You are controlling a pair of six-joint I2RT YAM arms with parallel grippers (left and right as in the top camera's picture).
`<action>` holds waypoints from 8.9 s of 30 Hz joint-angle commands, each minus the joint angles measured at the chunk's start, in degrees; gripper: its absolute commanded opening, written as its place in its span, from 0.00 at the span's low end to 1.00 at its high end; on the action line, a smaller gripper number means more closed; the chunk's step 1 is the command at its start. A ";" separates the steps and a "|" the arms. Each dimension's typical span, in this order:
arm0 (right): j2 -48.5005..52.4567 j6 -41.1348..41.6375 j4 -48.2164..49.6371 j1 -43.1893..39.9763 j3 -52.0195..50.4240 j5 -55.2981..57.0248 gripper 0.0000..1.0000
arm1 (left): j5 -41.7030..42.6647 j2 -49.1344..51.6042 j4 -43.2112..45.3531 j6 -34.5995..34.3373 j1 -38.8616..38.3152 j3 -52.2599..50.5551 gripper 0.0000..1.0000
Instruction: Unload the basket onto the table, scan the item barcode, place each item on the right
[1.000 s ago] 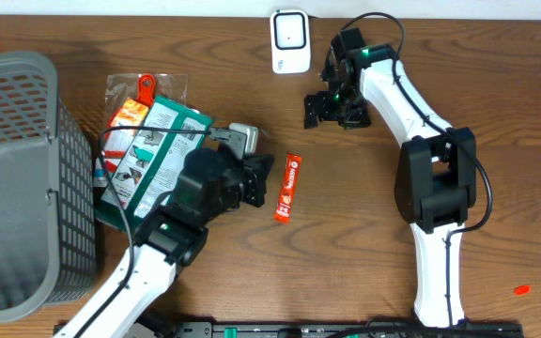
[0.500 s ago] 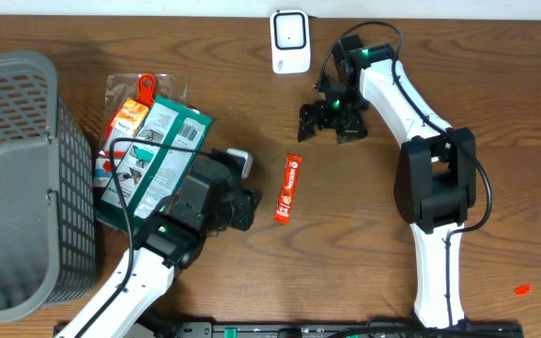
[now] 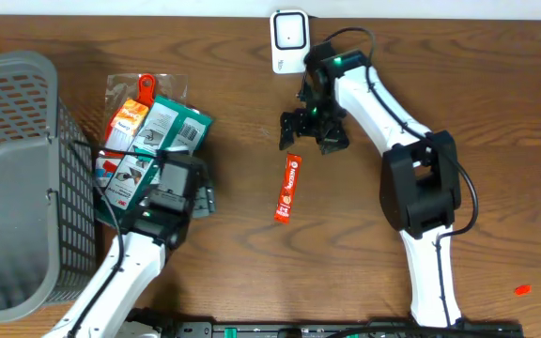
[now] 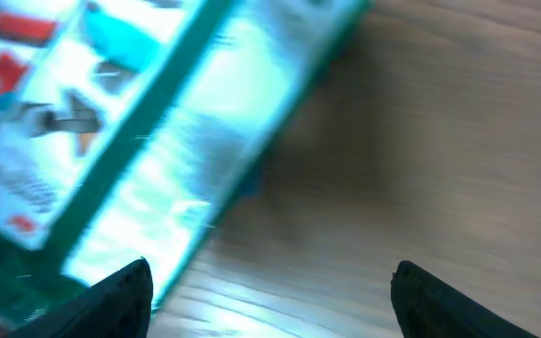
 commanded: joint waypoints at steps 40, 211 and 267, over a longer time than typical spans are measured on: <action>0.20 8.44 12.76 7.91 -14.93 2.43 0.01 | -2.58 1.11 -0.76 -0.81 6.95 -0.85 0.82; -7.89 95.23 151.12 -11.67 -4.74 -69.40 0.01 | 49.20 11.80 48.70 -14.38 9.79 -0.70 0.83; 6.51 97.44 151.25 0.87 -7.89 -69.44 0.01 | 77.00 27.74 87.65 -30.84 15.91 -0.94 0.78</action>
